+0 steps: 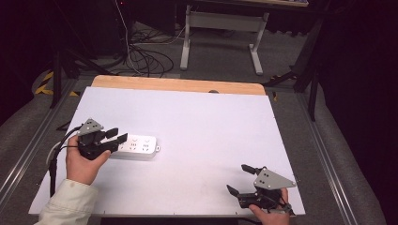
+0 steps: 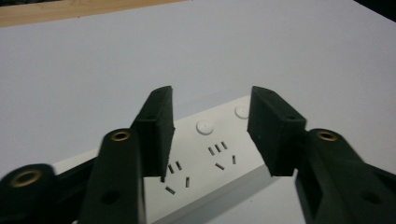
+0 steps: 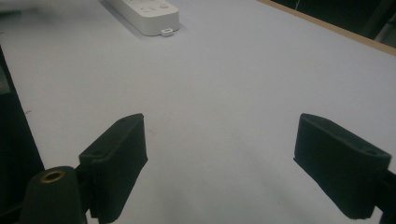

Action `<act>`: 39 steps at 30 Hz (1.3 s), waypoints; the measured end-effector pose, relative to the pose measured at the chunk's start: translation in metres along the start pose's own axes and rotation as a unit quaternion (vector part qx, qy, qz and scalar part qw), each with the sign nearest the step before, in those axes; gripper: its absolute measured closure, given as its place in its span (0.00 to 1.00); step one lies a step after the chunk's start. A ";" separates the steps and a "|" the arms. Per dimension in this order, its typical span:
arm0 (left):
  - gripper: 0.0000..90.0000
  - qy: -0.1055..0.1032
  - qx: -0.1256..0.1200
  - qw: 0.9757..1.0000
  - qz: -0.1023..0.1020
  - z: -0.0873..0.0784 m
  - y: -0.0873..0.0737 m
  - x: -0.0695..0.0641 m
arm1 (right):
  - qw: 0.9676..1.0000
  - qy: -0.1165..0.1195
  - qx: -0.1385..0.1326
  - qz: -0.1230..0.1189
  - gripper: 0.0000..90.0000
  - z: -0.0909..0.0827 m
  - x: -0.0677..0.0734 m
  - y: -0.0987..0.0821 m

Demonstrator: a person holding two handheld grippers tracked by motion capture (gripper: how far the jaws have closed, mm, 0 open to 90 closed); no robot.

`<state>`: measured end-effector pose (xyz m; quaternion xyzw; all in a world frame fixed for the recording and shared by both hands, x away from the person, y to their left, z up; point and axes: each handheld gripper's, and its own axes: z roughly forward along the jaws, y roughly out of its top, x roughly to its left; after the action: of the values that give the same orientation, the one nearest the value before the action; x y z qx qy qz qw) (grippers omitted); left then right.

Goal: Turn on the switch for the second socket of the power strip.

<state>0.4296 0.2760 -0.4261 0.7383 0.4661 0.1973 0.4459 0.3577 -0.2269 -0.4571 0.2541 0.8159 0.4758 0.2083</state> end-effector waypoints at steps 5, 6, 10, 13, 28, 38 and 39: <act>0.39 -0.007 -0.024 1.000 0.007 -0.011 0.001 -0.005 | 1.000 0.000 0.001 -0.002 0.19 0.000 0.000 0.000; 0.37 -0.010 -0.025 1.000 0.012 -0.013 0.001 -0.007 | 1.000 0.000 0.001 -0.003 0.19 0.000 0.000 0.000; 0.31 -0.023 -0.036 0.999 0.024 -0.023 0.001 -0.014 | 1.000 0.000 -0.001 -0.002 0.19 -0.001 0.000 0.000; 0.27 -0.035 -0.044 0.998 0.030 -0.032 0.001 -0.018 | 1.000 0.000 -0.001 -0.003 0.19 -0.001 0.000 0.000; 0.14 -0.098 -0.057 0.990 0.083 -0.054 -0.020 -0.035 | 1.000 0.003 -0.003 -0.005 0.19 -0.001 0.000 0.000; 0.11 -0.113 -0.065 0.987 0.092 -0.062 -0.048 -0.034 | 1.000 0.005 -0.004 -0.003 0.19 -0.001 0.000 0.000; 0.11 -0.109 -0.065 0.987 0.098 -0.062 -0.050 -0.034 | 1.000 0.005 -0.004 -0.002 0.19 -0.001 0.000 0.000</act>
<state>0.3436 0.2848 -0.4316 0.7666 0.3263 0.1881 0.5200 0.3570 -0.2277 -0.4564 0.2490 0.8156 0.4799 0.2061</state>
